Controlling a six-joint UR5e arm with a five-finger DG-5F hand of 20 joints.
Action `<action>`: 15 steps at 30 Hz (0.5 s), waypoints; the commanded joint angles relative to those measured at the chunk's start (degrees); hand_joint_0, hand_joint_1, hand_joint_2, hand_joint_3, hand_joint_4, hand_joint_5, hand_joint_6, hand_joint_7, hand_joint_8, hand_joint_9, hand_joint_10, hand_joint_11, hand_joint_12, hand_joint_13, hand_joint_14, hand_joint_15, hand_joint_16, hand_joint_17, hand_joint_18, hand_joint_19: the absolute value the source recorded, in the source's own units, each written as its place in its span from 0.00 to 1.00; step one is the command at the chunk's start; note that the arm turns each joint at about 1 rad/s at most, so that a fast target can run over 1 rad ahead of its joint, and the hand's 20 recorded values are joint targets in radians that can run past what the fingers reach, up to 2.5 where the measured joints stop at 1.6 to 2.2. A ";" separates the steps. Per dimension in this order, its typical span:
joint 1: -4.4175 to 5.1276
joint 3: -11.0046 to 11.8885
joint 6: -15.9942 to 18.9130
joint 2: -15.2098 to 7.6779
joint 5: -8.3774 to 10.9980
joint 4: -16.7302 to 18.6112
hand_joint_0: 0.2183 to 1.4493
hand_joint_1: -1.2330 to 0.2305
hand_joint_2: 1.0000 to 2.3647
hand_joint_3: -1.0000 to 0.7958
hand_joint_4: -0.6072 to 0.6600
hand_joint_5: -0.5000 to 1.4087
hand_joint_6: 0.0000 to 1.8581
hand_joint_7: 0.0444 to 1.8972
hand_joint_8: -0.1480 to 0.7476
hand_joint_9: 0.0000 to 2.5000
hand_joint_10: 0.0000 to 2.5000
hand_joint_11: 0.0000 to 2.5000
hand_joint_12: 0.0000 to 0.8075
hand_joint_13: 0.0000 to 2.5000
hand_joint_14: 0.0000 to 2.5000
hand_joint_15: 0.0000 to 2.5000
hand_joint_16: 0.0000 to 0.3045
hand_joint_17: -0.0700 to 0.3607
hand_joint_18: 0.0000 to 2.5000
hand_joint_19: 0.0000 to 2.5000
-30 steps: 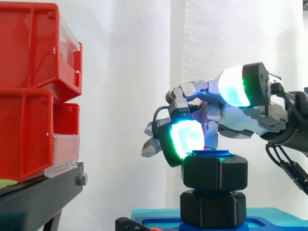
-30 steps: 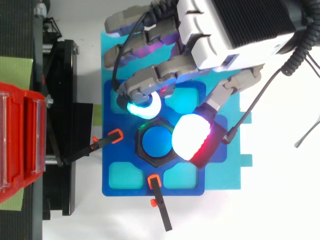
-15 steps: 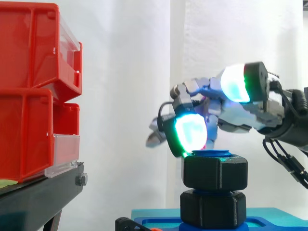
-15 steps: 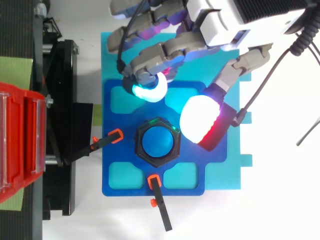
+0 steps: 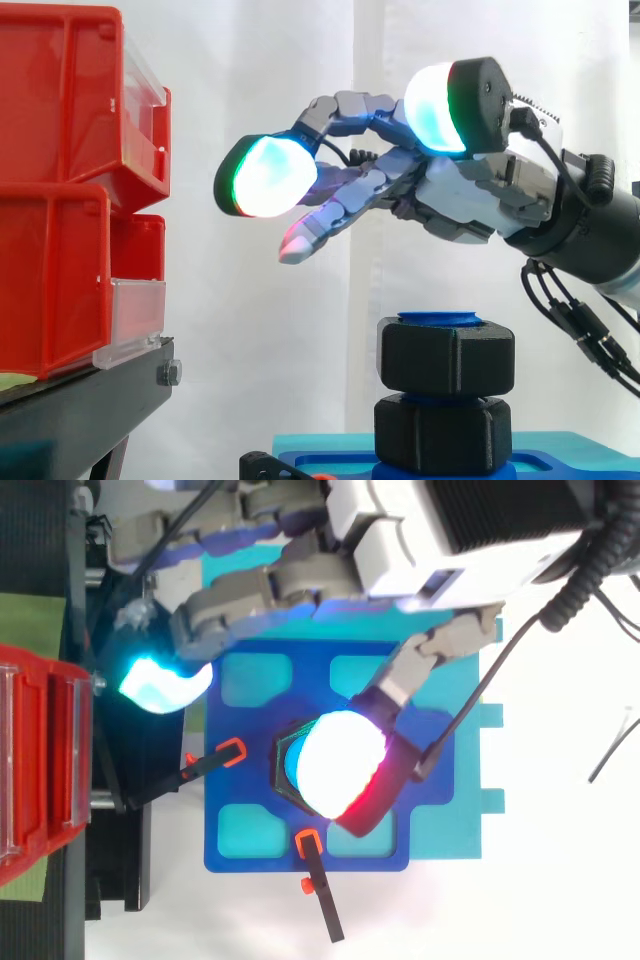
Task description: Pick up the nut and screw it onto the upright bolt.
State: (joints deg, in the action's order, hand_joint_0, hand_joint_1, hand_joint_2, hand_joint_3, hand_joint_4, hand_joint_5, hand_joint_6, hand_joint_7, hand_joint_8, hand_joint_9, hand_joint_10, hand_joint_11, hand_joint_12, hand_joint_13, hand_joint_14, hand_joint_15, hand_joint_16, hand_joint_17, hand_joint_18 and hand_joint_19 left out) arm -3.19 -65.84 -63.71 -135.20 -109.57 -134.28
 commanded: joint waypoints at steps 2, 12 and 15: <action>1.43 -0.43 -0.97 -0.59 0.67 -1.86 0.16 0.71 0.00 0.28 0.51 0.19 0.27 0.36 0.36 0.36 0.00 0.00 0.30 0.14 0.00 0.00 0.10 0.31 0.00 0.00; 2.14 -2.71 -1.76 -0.59 1.38 -4.76 0.13 0.78 0.00 0.28 0.51 0.15 0.27 0.30 0.39 0.14 0.00 0.00 0.36 0.00 0.00 0.00 0.15 0.39 0.00 0.00; 2.22 -3.94 -1.76 -0.59 1.46 -4.59 0.13 0.80 0.00 0.28 0.52 0.15 0.27 0.30 0.39 0.13 0.00 0.00 0.36 0.00 0.00 0.00 0.15 0.40 0.00 0.00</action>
State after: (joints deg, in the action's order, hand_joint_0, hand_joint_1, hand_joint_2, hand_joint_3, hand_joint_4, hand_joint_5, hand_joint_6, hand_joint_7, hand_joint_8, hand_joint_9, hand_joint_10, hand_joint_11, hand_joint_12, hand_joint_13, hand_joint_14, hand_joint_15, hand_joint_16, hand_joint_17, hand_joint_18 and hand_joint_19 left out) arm -1.02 -68.77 -65.47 -135.77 -108.15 -138.83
